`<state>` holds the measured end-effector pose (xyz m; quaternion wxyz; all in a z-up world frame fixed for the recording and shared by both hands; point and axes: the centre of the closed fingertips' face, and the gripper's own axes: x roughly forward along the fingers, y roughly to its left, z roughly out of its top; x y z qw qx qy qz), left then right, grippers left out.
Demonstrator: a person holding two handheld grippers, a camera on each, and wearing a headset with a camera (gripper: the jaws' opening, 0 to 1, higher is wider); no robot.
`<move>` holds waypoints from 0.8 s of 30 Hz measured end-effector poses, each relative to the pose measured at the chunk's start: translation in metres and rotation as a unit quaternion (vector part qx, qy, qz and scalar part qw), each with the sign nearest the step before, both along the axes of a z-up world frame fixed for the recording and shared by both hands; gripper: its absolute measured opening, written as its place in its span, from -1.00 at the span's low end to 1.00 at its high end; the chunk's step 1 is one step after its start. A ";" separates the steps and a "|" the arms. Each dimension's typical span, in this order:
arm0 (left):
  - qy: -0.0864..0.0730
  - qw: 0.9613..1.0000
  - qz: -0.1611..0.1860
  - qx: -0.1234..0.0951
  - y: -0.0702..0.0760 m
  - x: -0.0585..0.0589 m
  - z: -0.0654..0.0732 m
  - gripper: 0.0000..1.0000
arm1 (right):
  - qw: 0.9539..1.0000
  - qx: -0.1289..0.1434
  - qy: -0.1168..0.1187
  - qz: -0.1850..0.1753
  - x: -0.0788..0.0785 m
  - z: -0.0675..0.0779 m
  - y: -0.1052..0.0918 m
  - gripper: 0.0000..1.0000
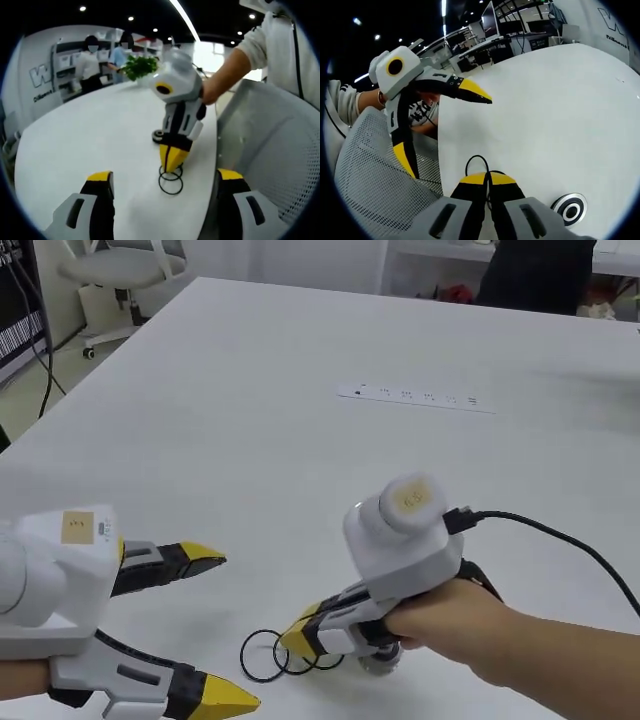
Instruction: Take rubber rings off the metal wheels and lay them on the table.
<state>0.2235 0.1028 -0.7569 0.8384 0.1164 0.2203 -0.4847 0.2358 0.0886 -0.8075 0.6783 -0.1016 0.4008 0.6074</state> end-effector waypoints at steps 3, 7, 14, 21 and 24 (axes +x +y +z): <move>0.001 1.000 0.001 -0.001 0.000 0.000 -0.001 0.70 | 1.000 0.001 -0.002 -0.001 0.001 -0.001 0.000 -1.00; 0.002 1.000 -0.001 0.001 0.000 -0.001 -0.001 0.70 | 1.000 0.006 -0.002 -0.004 0.001 -0.001 0.001 -1.00; 0.000 1.000 0.001 0.000 0.001 0.000 0.000 0.70 | 1.000 0.006 -0.006 -0.014 0.006 -0.001 -0.002 -0.98; 0.001 1.000 0.000 0.002 0.000 -0.001 0.000 0.69 | 1.000 0.010 -0.010 -0.018 0.011 0.004 -0.008 -0.93; 0.000 1.000 0.001 0.002 0.001 -0.001 0.000 0.69 | 1.000 0.011 -0.012 -0.021 0.014 0.007 -0.011 -0.91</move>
